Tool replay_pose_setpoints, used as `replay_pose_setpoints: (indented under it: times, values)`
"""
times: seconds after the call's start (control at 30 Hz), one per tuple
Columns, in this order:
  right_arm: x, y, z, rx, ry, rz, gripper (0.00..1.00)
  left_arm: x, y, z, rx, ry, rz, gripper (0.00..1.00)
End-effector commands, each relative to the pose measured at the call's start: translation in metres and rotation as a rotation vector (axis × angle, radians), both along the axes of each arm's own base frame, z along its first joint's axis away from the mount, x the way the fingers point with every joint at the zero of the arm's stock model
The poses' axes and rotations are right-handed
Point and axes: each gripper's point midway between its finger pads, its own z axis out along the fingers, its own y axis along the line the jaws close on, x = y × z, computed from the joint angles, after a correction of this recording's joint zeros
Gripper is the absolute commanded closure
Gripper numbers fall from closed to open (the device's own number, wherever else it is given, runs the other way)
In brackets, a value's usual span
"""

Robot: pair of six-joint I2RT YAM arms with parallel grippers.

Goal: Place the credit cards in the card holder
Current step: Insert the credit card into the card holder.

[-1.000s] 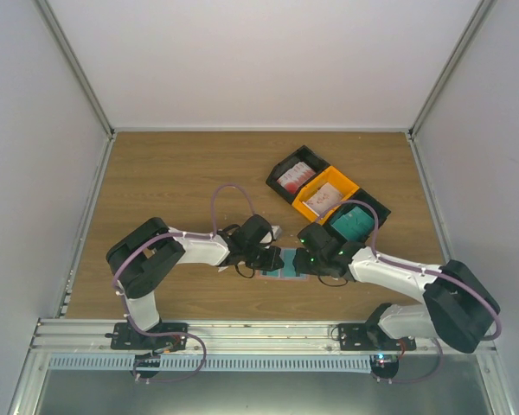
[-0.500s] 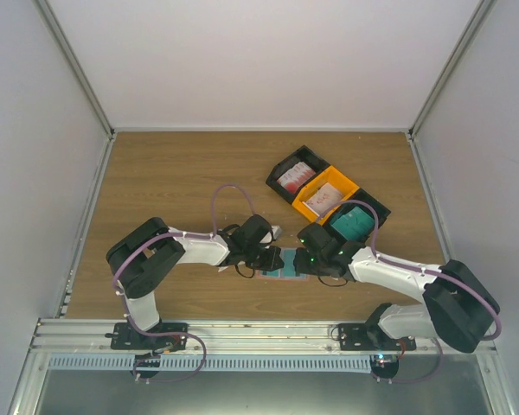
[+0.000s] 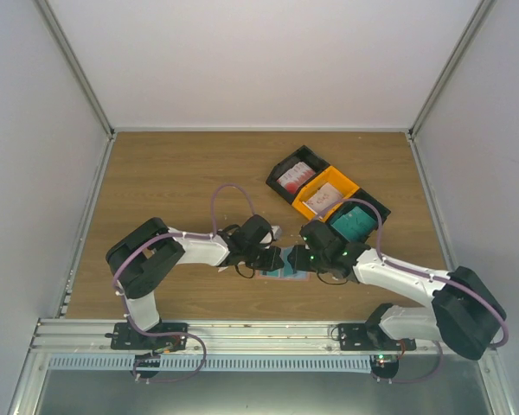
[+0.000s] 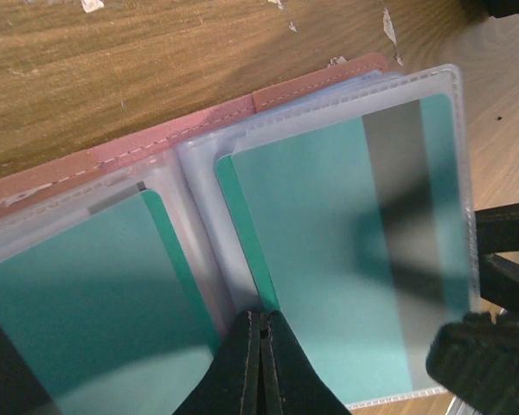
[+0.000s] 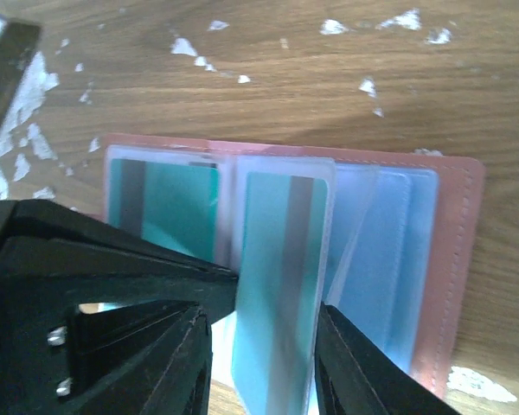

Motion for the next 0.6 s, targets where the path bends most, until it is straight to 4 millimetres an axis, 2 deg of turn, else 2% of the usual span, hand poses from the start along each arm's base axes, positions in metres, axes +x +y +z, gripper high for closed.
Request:
replay_pose_setpoints:
  times: [0.0,0.2,0.57]
  values:
    - [0.001,0.013,0.009,0.078,-0.024,0.042,0.65,-0.005,0.035,-0.037,0.171,0.009,0.048,0.99]
    - [-0.005,0.027,0.007,0.154,-0.003,0.085,0.62,-0.002,0.036,-0.025,0.15,-0.021,0.061,0.96]
    - [0.004,0.045,0.014,0.217,-0.03,0.121,0.57,0.007,0.047,0.023,0.087,-0.103,0.148,0.83]
